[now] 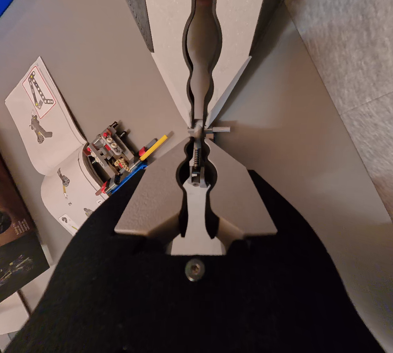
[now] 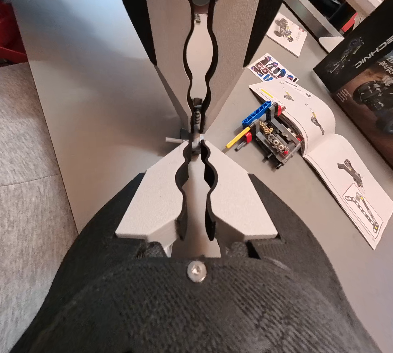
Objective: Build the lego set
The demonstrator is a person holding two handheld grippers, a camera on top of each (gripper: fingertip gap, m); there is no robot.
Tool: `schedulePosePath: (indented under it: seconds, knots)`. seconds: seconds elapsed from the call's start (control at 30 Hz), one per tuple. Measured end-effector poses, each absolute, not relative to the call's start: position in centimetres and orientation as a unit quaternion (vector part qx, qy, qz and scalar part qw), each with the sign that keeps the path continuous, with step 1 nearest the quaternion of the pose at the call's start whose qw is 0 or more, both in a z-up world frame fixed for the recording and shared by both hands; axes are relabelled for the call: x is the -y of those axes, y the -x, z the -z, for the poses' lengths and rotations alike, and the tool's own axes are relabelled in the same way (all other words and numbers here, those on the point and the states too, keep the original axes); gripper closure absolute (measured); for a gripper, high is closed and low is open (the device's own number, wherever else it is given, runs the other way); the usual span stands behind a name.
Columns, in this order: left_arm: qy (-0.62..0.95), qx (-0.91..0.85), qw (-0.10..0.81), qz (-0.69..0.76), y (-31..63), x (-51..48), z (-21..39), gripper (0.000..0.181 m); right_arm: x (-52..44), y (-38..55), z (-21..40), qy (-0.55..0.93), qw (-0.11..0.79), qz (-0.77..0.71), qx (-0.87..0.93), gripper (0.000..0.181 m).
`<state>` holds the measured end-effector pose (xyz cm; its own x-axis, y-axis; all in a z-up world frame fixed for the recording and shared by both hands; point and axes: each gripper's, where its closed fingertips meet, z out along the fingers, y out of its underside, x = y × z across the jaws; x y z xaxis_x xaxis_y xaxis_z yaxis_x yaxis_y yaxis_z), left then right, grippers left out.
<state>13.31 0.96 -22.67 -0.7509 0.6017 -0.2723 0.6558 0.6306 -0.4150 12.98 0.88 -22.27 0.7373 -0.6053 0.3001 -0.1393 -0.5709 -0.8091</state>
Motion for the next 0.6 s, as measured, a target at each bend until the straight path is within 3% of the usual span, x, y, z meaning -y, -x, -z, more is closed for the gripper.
schedulePosePath:
  seconds: [0.6]
  knots:
    - [-0.346, -0.906, 0.057, 0.236, -14.1, -1.5, 22.3, 0.181, -0.4, -12.7, 22.0, 0.838, 0.422, 0.279, -0.203, 0.170]
